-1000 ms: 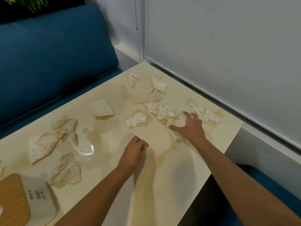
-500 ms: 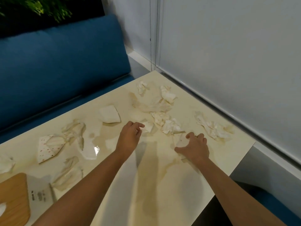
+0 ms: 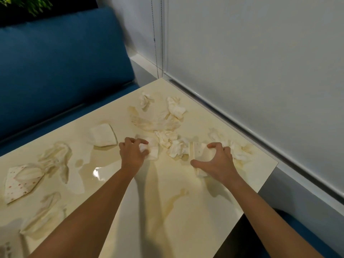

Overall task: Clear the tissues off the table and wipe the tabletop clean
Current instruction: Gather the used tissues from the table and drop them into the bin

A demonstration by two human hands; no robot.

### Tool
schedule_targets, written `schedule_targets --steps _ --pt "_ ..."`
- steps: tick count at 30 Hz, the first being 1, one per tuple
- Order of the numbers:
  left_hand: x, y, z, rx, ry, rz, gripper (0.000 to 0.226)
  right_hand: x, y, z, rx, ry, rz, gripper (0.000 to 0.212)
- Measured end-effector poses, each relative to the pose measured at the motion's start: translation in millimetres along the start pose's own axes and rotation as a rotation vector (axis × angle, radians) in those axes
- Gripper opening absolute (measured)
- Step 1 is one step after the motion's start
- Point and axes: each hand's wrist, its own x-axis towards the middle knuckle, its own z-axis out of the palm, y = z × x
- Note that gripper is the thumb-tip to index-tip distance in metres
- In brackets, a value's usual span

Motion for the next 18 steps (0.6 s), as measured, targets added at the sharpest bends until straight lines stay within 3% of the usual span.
schedule_targets --steps 5,11,18 --pt "-5.1 -3.3 -2.9 -0.002 0.009 -0.039 0.034 -3.1 -5.2 3.6 0.063 -0.012 -0.03 0.07" --pt "-22.3 -12.6 -9.2 -0.172 -0.1 0.005 0.017 -20.8 -7.8 13.4 0.086 0.017 -0.045 0.068" --pt "-75.3 -31.6 -33.3 -0.363 -0.173 0.008 0.016 -68.4 -2.7 28.5 0.062 0.071 -0.001 0.068"
